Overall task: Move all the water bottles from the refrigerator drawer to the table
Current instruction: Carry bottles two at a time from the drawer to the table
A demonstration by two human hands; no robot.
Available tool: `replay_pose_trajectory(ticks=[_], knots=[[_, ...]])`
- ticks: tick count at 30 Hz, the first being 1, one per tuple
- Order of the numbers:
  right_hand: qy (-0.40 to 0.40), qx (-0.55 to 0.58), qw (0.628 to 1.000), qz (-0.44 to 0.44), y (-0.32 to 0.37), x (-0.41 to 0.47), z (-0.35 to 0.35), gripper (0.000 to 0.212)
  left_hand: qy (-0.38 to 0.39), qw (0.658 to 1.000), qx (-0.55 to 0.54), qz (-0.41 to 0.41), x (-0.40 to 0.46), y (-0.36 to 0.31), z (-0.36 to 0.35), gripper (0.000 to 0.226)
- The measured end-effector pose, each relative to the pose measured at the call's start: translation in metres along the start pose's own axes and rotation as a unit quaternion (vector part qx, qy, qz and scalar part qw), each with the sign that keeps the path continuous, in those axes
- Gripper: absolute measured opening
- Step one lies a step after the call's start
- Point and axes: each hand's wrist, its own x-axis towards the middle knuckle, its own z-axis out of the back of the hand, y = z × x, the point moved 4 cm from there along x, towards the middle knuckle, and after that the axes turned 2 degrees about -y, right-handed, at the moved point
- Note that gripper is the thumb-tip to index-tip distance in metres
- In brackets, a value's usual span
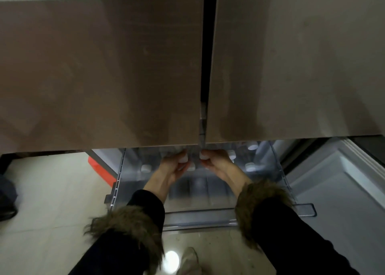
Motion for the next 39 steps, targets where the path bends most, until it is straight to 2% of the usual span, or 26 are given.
replay_pose_trajectory(ticks=[2, 6, 8, 10, 13, 16, 21, 25, 28, 32, 36, 39], knots=[[0.022, 0.032, 0.999, -0.016, -0.004, -0.006, 0.002, 0.016, -0.010, 1.000, 0.004, -0.001, -0.006, -0.002, 0.006, 0.016], [0.026, 0.081, 0.995, -0.051, -0.004, -0.022, 0.004, 0.010, -0.035, 0.997, 0.047, -0.056, -0.022, -0.008, 0.012, 0.011], [0.016, 0.034, 0.999, -0.035, -0.004, -0.032, 0.005, 0.007, -0.078, 0.989, 0.094, -0.081, -0.035, -0.011, 0.018, 0.011], [-0.015, -0.048, 0.999, 0.003, -0.005, -0.039, 0.008, 0.011, -0.114, 0.974, 0.152, -0.120, -0.050, -0.015, 0.027, 0.021], [-0.067, -0.128, 0.986, 0.084, -0.005, -0.054, 0.011, 0.013, -0.181, 0.925, 0.255, -0.214, -0.070, -0.022, 0.047, 0.047], [-0.112, -0.151, 0.970, 0.154, -0.001, -0.081, 0.014, 0.028, -0.238, 0.859, 0.332, -0.309, -0.107, -0.033, 0.057, 0.041], [-0.178, -0.239, 0.926, 0.231, 0.009, -0.125, 0.021, 0.029, -0.201, 0.786, 0.377, -0.446, -0.154, -0.056, 0.053, 0.034], [-0.218, -0.283, 0.890, 0.282, 0.021, -0.153, 0.024, 0.029, -0.179, 0.748, 0.435, -0.468, -0.169, -0.064, 0.055, 0.028], [-0.238, -0.323, 0.864, 0.304, 0.024, -0.161, 0.022, 0.032, -0.166, 0.742, 0.462, -0.457, -0.170, -0.060, 0.057, 0.028], [-0.252, -0.370, 0.831, 0.329, 0.033, -0.168, 0.015, 0.034, -0.155, 0.703, 0.504, -0.476, -0.173, -0.066, 0.054, 0.032], [-0.235, -0.394, 0.830, 0.318, 0.030, -0.166, 0.002, 0.036, -0.165, 0.661, 0.541, -0.493, -0.173, -0.074, 0.054, 0.037], [-0.231, -0.428, 0.810, 0.327, 0.030, -0.163, -0.011, 0.041, -0.170, 0.645, 0.565, -0.486, -0.166, -0.076, 0.054, 0.039]])
